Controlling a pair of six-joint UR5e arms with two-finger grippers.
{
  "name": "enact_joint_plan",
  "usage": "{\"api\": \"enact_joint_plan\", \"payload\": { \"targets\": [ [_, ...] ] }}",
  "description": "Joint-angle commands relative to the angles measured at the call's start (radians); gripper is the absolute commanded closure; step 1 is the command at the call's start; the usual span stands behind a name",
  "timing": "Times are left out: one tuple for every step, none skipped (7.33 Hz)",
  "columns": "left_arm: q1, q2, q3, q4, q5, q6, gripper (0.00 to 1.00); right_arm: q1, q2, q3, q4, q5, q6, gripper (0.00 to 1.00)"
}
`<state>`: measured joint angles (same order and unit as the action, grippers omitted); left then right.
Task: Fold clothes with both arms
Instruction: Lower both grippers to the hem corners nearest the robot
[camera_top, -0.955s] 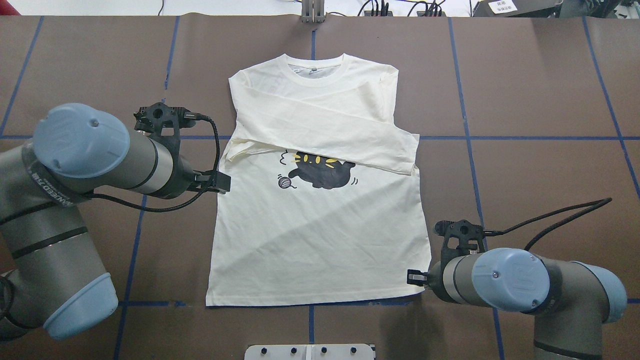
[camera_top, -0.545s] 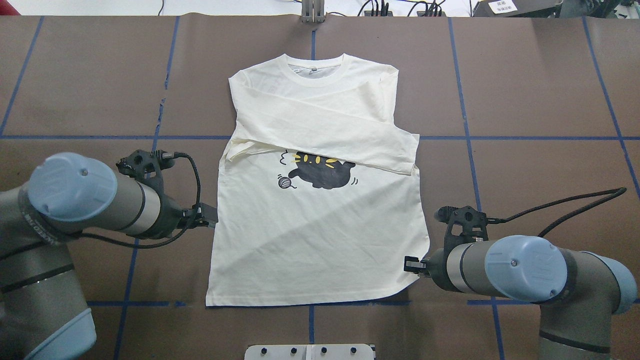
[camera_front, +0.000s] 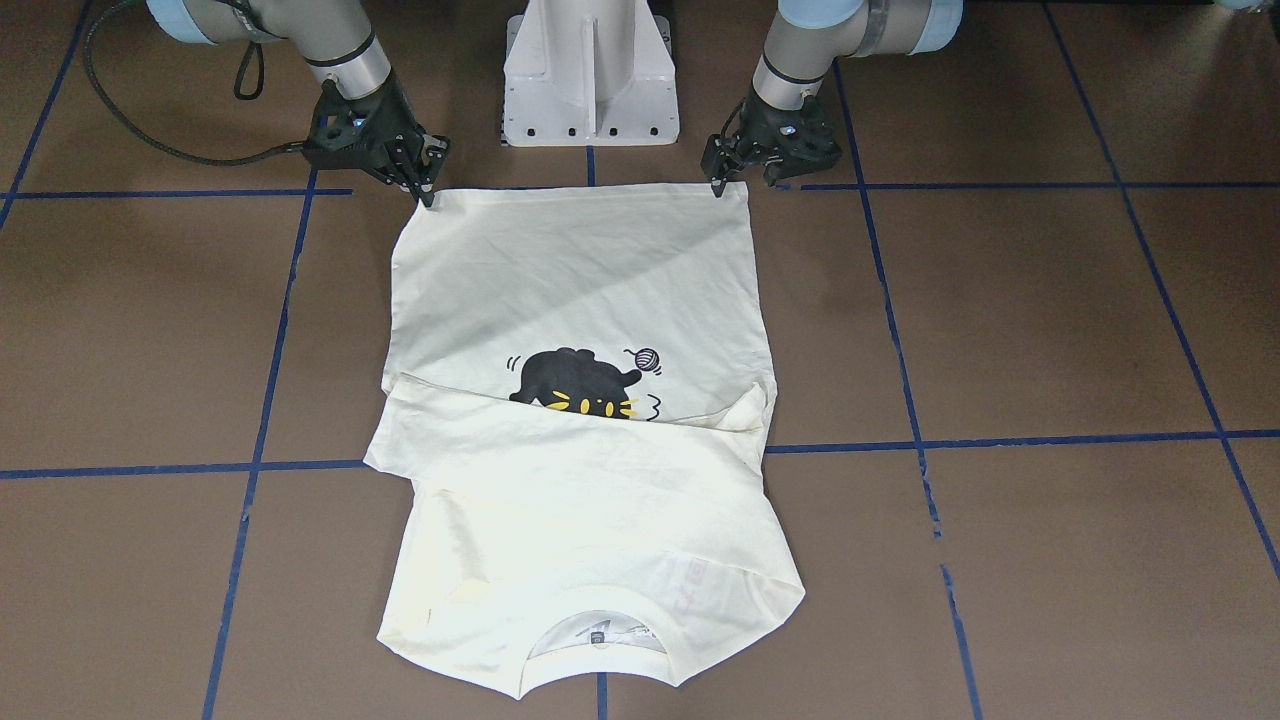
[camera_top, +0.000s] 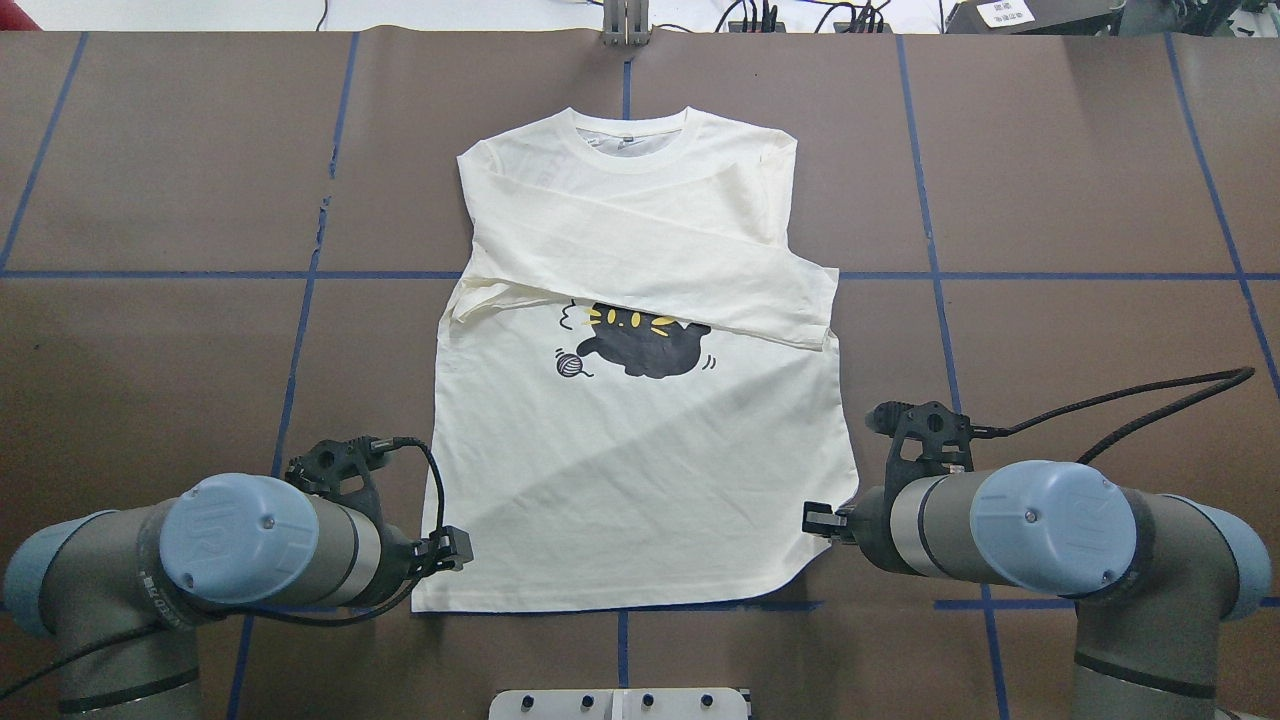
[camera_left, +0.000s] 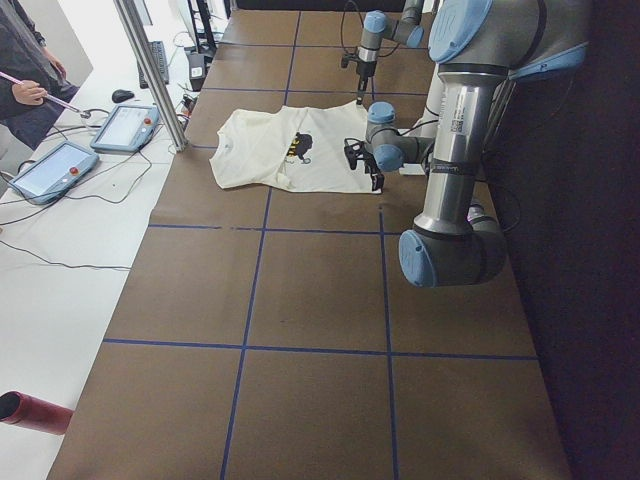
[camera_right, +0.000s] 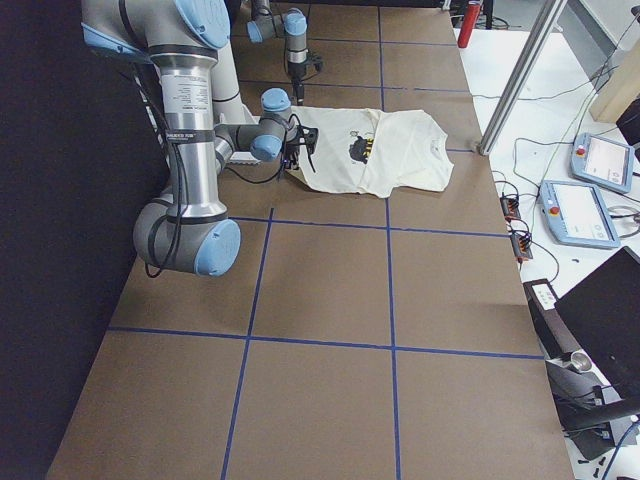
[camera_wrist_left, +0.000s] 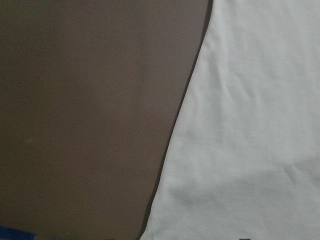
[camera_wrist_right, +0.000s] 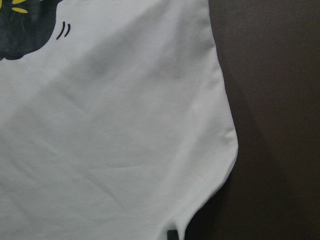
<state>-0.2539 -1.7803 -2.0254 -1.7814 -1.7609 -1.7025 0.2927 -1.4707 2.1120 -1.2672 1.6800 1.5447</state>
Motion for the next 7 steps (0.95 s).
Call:
{"api": "enact_joint_plan", "payload": {
  "targets": [
    [0.015, -0.001, 0.023, 0.0, 0.014, -0.008, 0.2, 0.0, 0.001, -0.004, 0.0, 0.0, 0.0, 1.0],
    [0.016, -0.007, 0.03, 0.0, 0.014, -0.008, 0.21, 0.0, 0.001, -0.004, 0.0, 0.001, 0.0, 1.0],
    [0.016, -0.01, 0.04, 0.0, 0.014, -0.008, 0.22, 0.0, 0.0, -0.006, 0.0, 0.001, 0.0, 1.0],
    [0.019, -0.02, 0.066, -0.001, 0.015, -0.008, 0.23, 0.0, 0.0, -0.006, 0.0, 0.001, 0.0, 1.0],
    [0.019, -0.021, 0.07, 0.0, 0.015, -0.008, 0.24, 0.002, 0.0, -0.006, 0.0, 0.001, 0.0, 1.0],
    [0.019, -0.021, 0.07, 0.0, 0.015, -0.008, 0.25, 0.0, 0.0, -0.006, 0.0, 0.001, 0.0, 1.0],
    [0.021, -0.022, 0.07, 0.0, 0.014, -0.008, 0.26, 0.002, -0.002, -0.006, 0.0, 0.001, 0.0, 1.0]
  ]
}}
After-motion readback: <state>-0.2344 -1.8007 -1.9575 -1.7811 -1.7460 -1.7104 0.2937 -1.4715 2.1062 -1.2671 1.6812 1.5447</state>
